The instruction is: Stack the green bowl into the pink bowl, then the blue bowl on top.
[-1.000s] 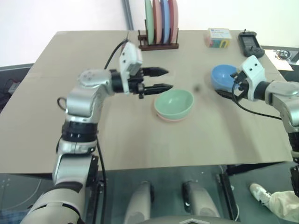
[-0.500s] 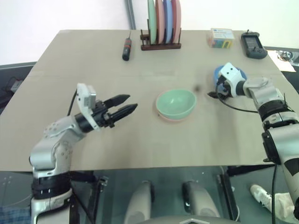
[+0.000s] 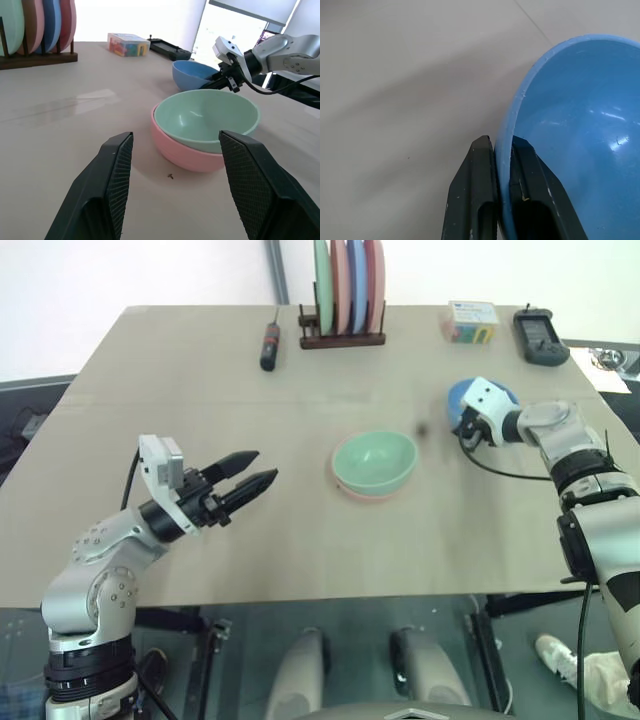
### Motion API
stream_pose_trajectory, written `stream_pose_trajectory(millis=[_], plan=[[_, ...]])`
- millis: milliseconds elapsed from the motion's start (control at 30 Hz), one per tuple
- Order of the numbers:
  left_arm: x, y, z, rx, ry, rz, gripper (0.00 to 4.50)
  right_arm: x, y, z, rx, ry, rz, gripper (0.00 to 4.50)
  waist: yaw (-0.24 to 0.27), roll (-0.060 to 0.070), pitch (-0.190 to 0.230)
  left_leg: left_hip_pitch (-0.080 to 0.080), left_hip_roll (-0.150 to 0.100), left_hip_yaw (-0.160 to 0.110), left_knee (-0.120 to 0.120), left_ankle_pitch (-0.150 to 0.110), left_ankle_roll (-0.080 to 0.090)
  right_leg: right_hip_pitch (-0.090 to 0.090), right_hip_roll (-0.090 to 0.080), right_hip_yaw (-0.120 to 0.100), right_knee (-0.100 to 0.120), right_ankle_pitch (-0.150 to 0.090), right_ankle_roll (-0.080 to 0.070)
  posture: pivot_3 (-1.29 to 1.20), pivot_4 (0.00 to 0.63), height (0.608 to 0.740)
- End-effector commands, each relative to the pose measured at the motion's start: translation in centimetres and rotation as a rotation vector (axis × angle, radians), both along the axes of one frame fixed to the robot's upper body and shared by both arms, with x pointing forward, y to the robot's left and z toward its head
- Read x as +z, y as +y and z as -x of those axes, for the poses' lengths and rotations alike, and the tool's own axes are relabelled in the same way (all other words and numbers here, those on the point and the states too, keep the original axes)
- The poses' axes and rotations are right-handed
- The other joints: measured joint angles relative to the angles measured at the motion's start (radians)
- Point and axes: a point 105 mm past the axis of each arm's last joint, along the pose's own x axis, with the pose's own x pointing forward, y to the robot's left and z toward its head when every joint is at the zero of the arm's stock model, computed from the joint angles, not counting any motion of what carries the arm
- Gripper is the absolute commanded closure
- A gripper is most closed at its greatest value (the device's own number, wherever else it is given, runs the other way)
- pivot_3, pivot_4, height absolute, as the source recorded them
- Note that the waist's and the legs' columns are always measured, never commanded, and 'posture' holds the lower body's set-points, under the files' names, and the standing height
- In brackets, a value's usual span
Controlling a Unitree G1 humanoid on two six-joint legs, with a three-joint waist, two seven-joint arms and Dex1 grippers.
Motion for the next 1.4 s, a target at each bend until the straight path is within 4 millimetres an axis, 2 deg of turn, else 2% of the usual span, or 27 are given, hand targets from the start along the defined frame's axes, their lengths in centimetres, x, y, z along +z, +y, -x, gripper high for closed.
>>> stream_pose_trajectory(millis=[33, 133, 233, 400, 500, 600, 667, 700, 733, 867, 967, 1067, 1200, 1300, 1400], plan=[[0.7, -0.3, 0.1, -0.029, -0.036, -0.016, 1.60, 7.0, 4.4, 0.6, 0.234, -0.165, -0.022, 4.44, -0.004, 0.001, 0.000, 0.000, 0.000, 0.000, 0.000, 0.000, 0.000, 0.000, 0.000, 0.000, 0.000, 0.000, 0.000, 0.00, 0.150, 0.740], [0.6, -0.7, -0.1, -0.050, -0.029, -0.029, 1.60, 9.5, 9.1, 4.2, 0.480, -0.176, -0.052, 4.44, -0.005, 0.002, 0.001, 0.000, 0.001, 0.000, -0.001, 0.000, 0.000, -0.001, 0.000, 0.000, 0.000, 0.000, 0.000, 0.00, 0.150, 0.740], [0.5, -0.9, -0.3, -0.069, -0.026, -0.036, 1.60, 10.0, 11.9, 8.2, 0.631, -0.150, -0.068, 4.44, 0.003, 0.003, 0.001, 0.000, 0.001, -0.002, -0.002, 0.000, 0.000, -0.001, 0.001, -0.001, 0.001, 0.000, 0.000, 0.00, 0.150, 0.740], [0.5, -1.1, -0.5, -0.083, -0.027, -0.047, 1.60, 9.8, 13.8, 12.9, 0.754, -0.116, -0.060, 4.44, 0.019, 0.003, 0.001, -0.003, 0.000, -0.004, 0.001, 0.000, 0.000, 0.000, -0.001, -0.004, 0.000, 0.000, 0.000, 0.00, 0.150, 0.740], [0.5, -1.0, -0.5, -0.086, -0.027, -0.051, 1.60, 9.3, 13.7, 14.1, 0.782, -0.095, -0.035, 4.44, 0.024, 0.003, 0.001, -0.002, 0.000, -0.004, 0.002, 0.000, 0.000, 0.000, -0.001, -0.004, 0.000, 0.000, 0.000, 0.00, 0.150, 0.740], [0.5, -1.1, -0.5, -0.090, -0.027, -0.053, 1.60, 9.1, 13.3, 14.2, 0.771, -0.096, -0.013, 3.48, 0.024, 0.003, 0.001, -0.001, 0.000, -0.004, 0.001, 0.000, 0.000, 0.001, 0.000, -0.004, 0.000, 0.000, 0.000, 0.00, 0.150, 0.740], [0.5, -1.1, -0.5, -0.091, -0.026, -0.053, 1.60, 9.5, 12.8, 13.6, 0.730, -0.103, -0.024, 2.41, 0.024, 0.003, 0.001, 0.000, 0.000, -0.003, 0.001, 0.000, 0.000, 0.001, 0.000, -0.004, 0.000, 0.000, 0.000, 0.00, 0.150, 0.740], [0.4, -1.1, -0.5, -0.087, -0.024, -0.055, 1.60, 9.6, 12.5, 13.5, 0.711, -0.100, -0.031, 2.21, 0.023, 0.003, 0.001, 0.000, 0.000, -0.003, 0.001, 0.000, 0.000, 0.001, 0.000, -0.004, 0.000, 0.000, 0.000, 0.00, 0.150, 0.740], [0.4, -1.1, -0.6, -0.085, -0.022, -0.056, 1.60, 9.7, 12.3, 13.4, 0.701, -0.098, -0.036, 2.21, 0.023, 0.003, 0.001, 0.000, 0.000, -0.003, 0.001, 0.000, 0.000, 0.001, 0.000, -0.003, 0.000, 0.000, 0.000, 0.00, 0.150, 0.740], [0.3, -0.3, -1.0, 0.003, -0.025, -0.081, 1.60, 9.8, 9.9, 14.0, 0.643, -0.025, -0.166, 2.21, 0.025, 0.002, 0.001, -0.001, 0.000, -0.003, 0.001, 0.000, 0.000, 0.001, 0.000, -0.003, 0.000, 0.000, 0.000, 0.00, 0.150, 0.740], [-0.1, 0.2, -0.3, 0.040, -0.019, -0.116, 1.60, 8.9, 6.1, 14.6, 0.562, 0.014, -0.344, 2.21, 0.034, 0.000, 0.000, -0.001, 0.000, -0.004, 0.001, 0.000, 0.000, 0.002, -0.001, -0.004, -0.001, 0.000, 0.000, 0.00, 0.150, 0.740], [-0.7, 0.7, 0.3, 0.073, -0.006, -0.139, 1.60, 7.1, 1.9, 14.8, 0.439, 0.031, -0.440, 2.21, 0.035, 0.000, 0.000, -0.001, -0.001, -0.004, 0.001, 0.000, 0.000, 0.004, -0.002, -0.005, -0.004, 0.000, 0.000, 0.00, 0.150, 0.740], [-1.4, 1.3, 0.7, 0.105, 0.015, -0.155, 1.60, 3.3, -3.2, 16.4, 0.328, 0.090, -0.447, 2.21, 0.033, 0.000, 0.000, 0.001, 0.000, -0.003, 0.001, 0.000, 0.000, 0.005, -0.002, -0.004, -0.003, 0.000, 0.000, 0.00, 0.150, 0.740], [-1.5, 1.9, 0.5, 0.133, 0.011, -0.173, 1.60, 2.7, -5.6, 17.3, 0.282, 0.004, -0.524, 2.21, 0.028, 0.000, 0.000, 0.009, 0.000, -0.001, 0.000, 0.000, 0.000, 0.011, -0.001, -0.002, -0.002, -0.001, 0.000, 0.00, 0.150, 0.740], [-1.2, 2.1, 0.3, 0.137, -0.002, -0.176, 1.60, 2.0, -6.9, 17.7, 0.245, -0.028, -0.532, 2.21, 0.018, 0.000, 0.000, 0.013, 0.002, 0.003, -0.001, 0.000, 0.000, 0.012, 0.001, 0.002, -0.002, -0.005, 0.000, 0.00, 0.150, 0.740]])
